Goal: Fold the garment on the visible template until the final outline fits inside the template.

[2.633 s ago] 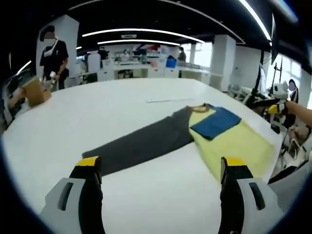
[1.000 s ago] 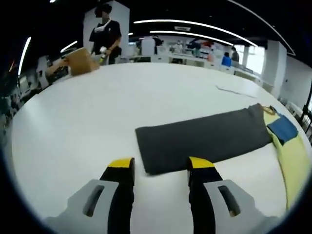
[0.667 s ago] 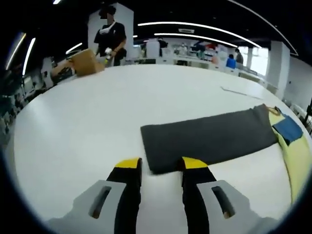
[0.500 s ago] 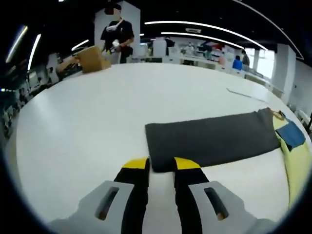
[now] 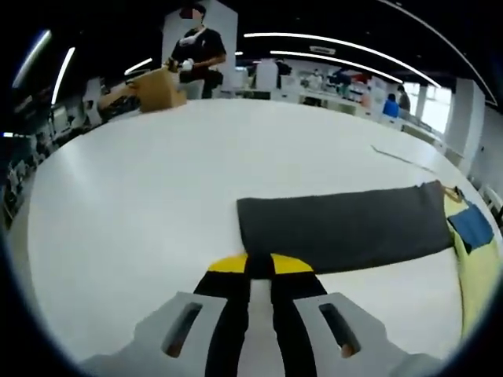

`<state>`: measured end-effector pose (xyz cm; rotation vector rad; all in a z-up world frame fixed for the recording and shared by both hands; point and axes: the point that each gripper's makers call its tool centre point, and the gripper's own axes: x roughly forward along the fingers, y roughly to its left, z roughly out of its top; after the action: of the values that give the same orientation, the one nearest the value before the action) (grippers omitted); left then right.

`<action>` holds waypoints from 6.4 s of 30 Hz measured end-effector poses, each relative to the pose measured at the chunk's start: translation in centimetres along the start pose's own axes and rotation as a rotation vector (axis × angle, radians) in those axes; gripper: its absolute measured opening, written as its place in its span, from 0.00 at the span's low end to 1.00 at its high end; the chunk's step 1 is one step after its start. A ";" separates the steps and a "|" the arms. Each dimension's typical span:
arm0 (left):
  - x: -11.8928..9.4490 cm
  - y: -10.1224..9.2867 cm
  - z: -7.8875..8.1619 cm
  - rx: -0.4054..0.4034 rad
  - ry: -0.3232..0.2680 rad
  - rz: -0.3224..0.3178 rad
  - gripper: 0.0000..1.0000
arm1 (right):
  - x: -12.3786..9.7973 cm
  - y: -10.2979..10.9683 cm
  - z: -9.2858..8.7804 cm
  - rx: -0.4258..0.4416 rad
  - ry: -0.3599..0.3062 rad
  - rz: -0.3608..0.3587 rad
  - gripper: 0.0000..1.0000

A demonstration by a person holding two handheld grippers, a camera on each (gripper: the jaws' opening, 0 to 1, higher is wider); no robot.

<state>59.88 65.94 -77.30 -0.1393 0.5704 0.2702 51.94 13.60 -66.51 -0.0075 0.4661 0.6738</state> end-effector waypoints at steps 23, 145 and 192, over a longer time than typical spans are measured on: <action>-2.0 -2.5 2.4 -0.020 -0.071 -0.098 0.00 | 0.0 0.0 -1.3 -0.018 0.040 0.016 0.99; -7.9 -47.2 9.3 -0.010 -0.153 -0.940 0.00 | -0.6 -0.5 -5.2 0.004 0.108 0.034 0.99; -7.7 -58.0 -4.4 0.379 0.056 -1.114 0.01 | -1.4 -1.8 -7.2 0.046 0.110 0.001 0.99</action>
<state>68.24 8.02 -73.48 -0.0799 0.5156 -0.9216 49.07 10.22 -72.60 -0.0011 0.5869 0.6661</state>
